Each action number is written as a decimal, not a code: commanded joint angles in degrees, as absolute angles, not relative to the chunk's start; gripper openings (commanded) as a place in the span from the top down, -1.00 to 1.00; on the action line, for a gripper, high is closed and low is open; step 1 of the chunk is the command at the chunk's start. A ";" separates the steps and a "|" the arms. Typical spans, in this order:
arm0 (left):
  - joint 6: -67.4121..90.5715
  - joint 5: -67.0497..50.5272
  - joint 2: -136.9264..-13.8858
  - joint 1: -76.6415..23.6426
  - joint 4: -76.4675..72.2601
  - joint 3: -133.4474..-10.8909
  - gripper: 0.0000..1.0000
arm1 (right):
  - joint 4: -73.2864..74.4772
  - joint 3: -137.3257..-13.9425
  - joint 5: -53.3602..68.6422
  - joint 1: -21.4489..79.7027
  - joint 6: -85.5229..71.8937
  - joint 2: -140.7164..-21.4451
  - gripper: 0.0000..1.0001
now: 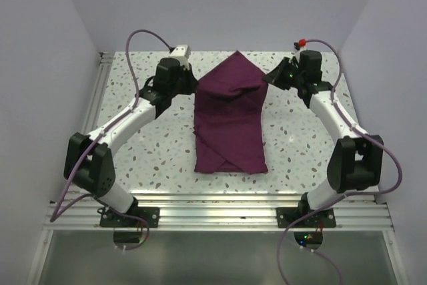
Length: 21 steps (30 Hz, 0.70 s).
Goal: Prepare the surgical pack
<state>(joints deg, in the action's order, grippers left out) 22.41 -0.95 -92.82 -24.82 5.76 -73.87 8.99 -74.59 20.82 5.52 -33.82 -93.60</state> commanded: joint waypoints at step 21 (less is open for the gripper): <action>34.27 2.29 -66.01 -36.38 22.32 -52.21 1.00 | 34.01 -55.21 15.99 12.13 -26.81 -65.74 1.00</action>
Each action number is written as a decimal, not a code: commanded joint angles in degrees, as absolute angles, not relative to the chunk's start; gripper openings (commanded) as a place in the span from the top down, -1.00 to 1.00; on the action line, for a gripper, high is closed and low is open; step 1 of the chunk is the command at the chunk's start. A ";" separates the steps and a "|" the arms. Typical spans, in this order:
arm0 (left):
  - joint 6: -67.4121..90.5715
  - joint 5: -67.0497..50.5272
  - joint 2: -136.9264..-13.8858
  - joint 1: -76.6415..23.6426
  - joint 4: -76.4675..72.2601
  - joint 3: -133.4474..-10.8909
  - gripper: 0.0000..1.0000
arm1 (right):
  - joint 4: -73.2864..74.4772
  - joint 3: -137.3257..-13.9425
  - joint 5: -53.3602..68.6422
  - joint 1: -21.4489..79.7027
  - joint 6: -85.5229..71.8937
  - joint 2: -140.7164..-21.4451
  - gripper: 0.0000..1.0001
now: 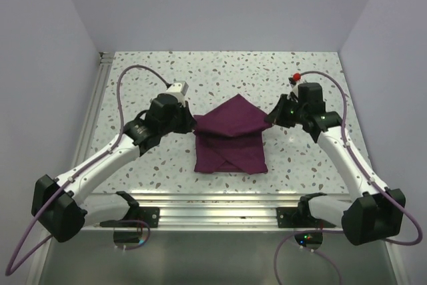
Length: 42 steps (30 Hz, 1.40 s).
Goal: Prepare the surgical pack
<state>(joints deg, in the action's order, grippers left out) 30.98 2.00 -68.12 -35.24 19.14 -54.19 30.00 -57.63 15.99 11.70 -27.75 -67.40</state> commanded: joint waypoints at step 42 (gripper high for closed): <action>54.74 16.25 -50.10 -53.95 19.51 -28.13 -0.43 | 31.55 -34.89 13.54 13.97 -30.85 -55.13 -0.16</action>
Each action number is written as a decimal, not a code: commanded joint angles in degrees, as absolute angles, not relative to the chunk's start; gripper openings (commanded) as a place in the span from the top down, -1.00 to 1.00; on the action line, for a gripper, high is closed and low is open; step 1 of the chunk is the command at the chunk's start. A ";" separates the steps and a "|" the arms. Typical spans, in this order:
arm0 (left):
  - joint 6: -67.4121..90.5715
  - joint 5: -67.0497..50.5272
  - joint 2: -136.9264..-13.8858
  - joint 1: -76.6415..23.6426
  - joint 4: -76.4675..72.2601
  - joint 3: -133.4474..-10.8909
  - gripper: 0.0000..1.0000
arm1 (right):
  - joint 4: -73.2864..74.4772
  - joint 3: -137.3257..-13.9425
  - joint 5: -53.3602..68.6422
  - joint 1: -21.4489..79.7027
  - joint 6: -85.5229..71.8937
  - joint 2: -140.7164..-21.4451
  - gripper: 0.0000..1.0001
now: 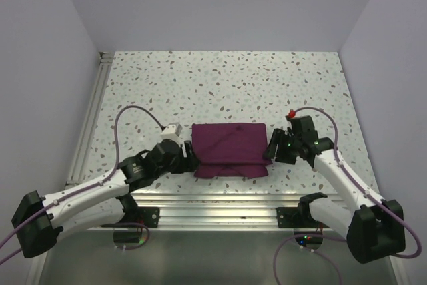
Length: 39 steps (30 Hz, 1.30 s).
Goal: Prepare the surgical pack
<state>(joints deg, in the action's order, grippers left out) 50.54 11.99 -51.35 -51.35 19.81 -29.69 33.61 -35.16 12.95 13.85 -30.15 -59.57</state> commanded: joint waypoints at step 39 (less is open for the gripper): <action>52.23 19.78 -78.82 -55.47 -8.96 -30.83 1.00 | 13.71 -61.08 13.54 14.41 -30.15 -94.66 -0.25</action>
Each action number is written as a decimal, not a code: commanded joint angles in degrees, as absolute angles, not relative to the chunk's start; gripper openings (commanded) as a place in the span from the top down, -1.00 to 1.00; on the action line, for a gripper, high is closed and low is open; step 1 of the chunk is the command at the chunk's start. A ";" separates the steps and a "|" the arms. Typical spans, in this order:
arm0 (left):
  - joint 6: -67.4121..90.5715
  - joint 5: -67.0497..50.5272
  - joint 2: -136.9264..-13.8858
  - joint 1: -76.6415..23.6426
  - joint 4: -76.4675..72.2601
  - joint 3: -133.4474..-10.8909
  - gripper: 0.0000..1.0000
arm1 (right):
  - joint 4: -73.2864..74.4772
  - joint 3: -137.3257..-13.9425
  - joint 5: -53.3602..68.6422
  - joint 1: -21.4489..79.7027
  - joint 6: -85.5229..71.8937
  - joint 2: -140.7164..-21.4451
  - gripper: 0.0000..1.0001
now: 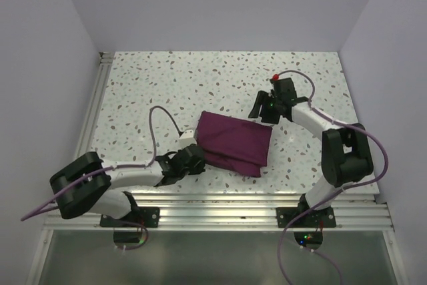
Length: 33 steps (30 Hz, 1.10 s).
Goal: Prepare the surgical pack
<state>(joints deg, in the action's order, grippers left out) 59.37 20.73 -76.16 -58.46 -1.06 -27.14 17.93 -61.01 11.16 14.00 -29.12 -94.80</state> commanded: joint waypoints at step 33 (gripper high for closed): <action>39.11 -1.66 -93.08 -32.17 -10.46 -46.94 0.90 | 29.36 -73.21 -11.43 31.54 -17.32 -92.36 -0.32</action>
<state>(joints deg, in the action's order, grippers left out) 40.80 -1.34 -96.84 -34.04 -10.22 -48.69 26.65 -70.57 -7.31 29.71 -20.14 -90.63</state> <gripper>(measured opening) 0.042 0.662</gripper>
